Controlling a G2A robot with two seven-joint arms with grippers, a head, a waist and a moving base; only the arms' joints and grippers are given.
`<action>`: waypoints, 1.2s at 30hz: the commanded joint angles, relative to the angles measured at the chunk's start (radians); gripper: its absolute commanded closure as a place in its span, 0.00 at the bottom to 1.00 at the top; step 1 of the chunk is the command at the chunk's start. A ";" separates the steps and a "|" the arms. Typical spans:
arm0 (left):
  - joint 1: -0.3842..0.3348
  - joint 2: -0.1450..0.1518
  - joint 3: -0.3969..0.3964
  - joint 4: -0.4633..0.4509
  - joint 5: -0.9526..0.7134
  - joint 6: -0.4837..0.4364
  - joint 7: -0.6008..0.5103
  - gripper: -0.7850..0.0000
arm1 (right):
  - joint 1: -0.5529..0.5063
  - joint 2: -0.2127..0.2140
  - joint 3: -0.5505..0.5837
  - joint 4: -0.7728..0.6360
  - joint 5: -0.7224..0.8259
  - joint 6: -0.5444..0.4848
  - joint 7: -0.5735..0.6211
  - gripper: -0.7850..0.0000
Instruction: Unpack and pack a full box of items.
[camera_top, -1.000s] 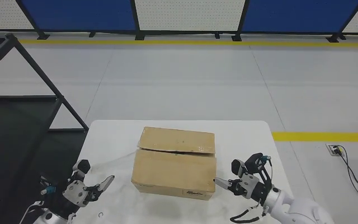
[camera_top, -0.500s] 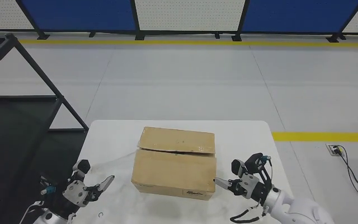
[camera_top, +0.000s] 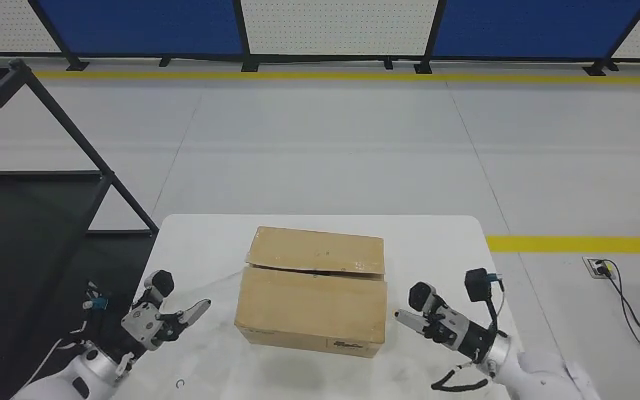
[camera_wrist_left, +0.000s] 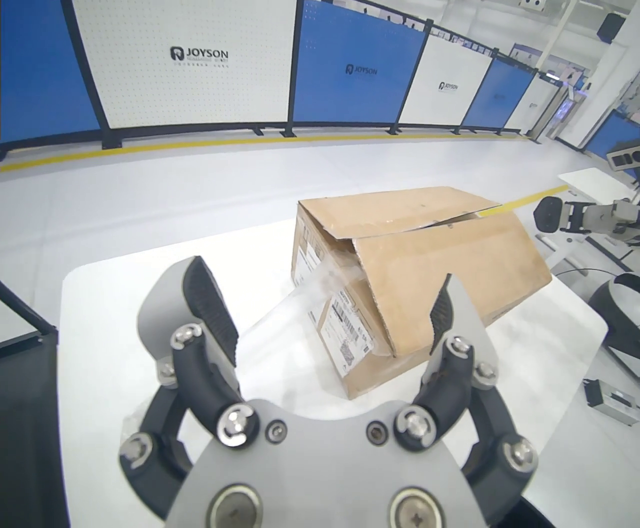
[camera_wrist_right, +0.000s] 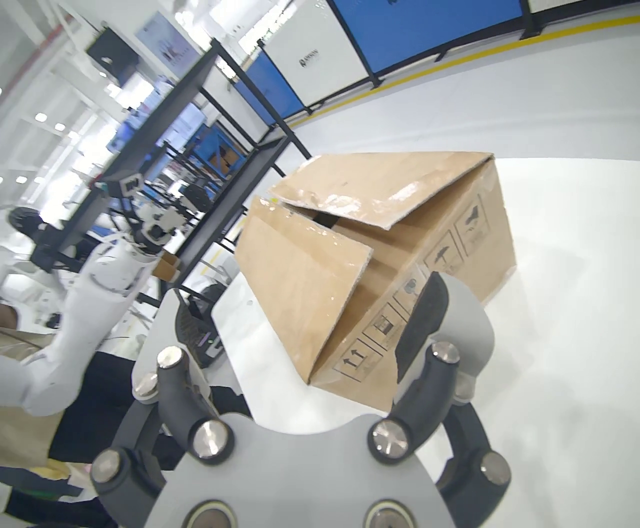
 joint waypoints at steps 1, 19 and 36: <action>-0.027 0.005 0.005 0.019 -0.085 0.011 -0.084 0.00 | 0.042 0.002 -0.008 0.054 0.101 -0.013 0.042 0.00; -0.059 0.012 0.032 0.026 -0.133 0.054 -0.184 0.00 | 0.116 0.001 -0.070 0.133 0.156 0.028 0.107 0.00; -0.245 0.039 0.119 0.170 -0.436 0.224 -0.558 0.00 | 0.211 0.001 -0.154 0.274 0.320 -0.081 0.194 0.00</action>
